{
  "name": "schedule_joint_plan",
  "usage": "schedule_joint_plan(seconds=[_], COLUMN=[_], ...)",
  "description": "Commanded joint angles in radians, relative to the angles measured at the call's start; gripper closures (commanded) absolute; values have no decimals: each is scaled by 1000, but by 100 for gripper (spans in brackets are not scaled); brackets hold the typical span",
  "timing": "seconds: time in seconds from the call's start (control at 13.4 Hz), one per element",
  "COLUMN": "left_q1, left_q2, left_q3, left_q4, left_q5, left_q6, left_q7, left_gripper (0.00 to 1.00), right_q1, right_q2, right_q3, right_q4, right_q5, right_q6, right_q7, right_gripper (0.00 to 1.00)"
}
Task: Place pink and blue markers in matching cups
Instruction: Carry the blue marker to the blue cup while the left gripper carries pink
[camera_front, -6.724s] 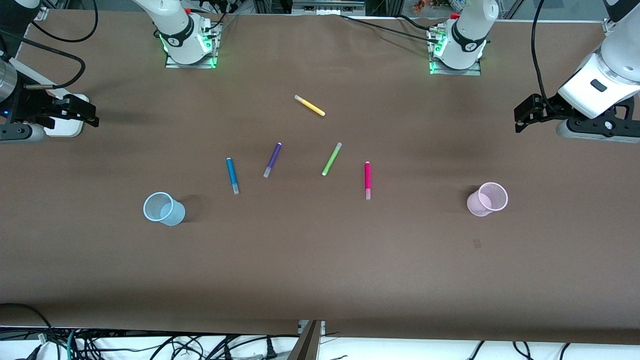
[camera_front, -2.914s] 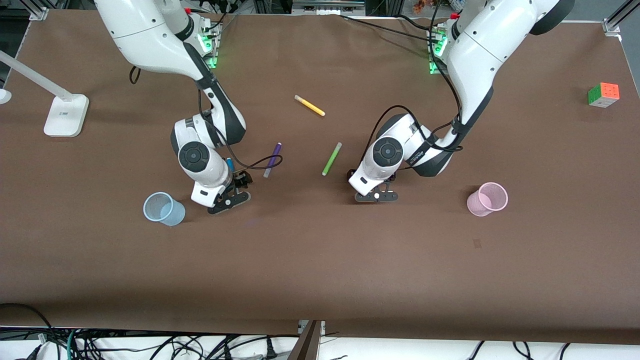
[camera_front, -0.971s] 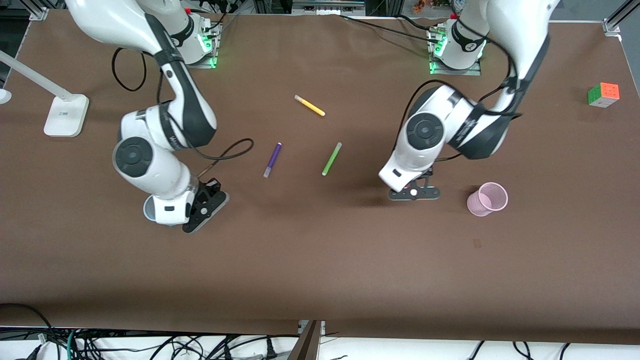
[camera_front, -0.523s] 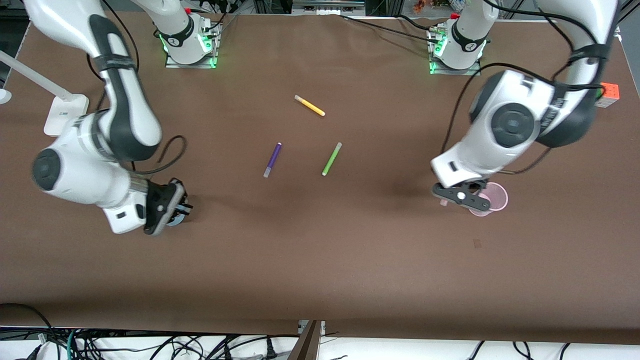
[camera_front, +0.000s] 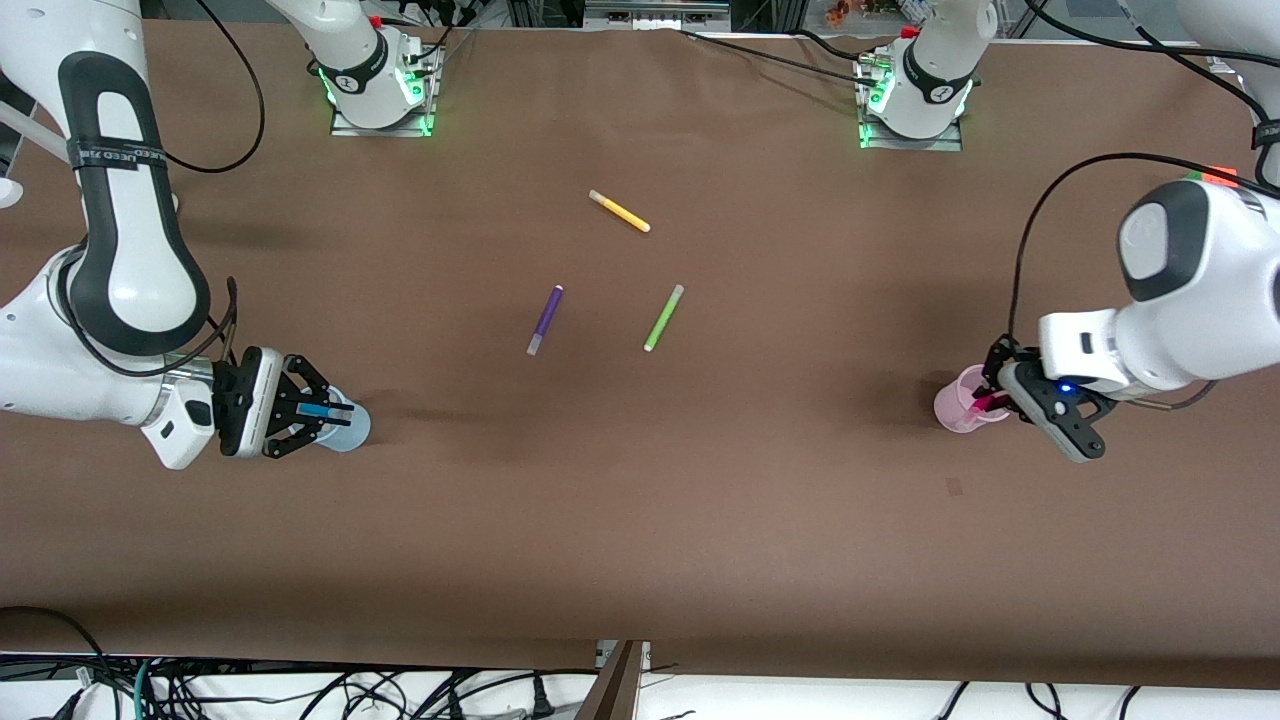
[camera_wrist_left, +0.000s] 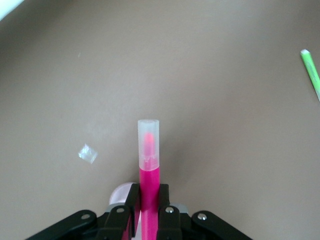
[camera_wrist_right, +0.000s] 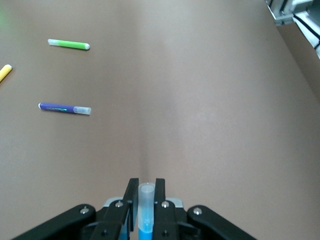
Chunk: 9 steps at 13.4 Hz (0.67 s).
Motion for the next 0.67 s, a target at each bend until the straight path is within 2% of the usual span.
schedule_joint_plan(seconds=[0.0, 0.3, 0.6], left_q1=[79, 200, 248], left_q2=[60, 201, 211], left_q3=[-13, -13, -13], left_q4=[-12, -21, -116], left_q5=[-144, -356, -478], left_q6=[35, 37, 63], left_q7=[281, 637, 785], left_gripper=[100, 100, 100], right_q1=[-37, -82, -110], right_q2=[8, 30, 30], right_q3=[13, 13, 13], right_q4=[-8, -20, -29], right_q5=[74, 140, 157], right_q6=[-39, -114, -157], right_q7=[-98, -224, -264], right_gripper=[92, 92, 92])
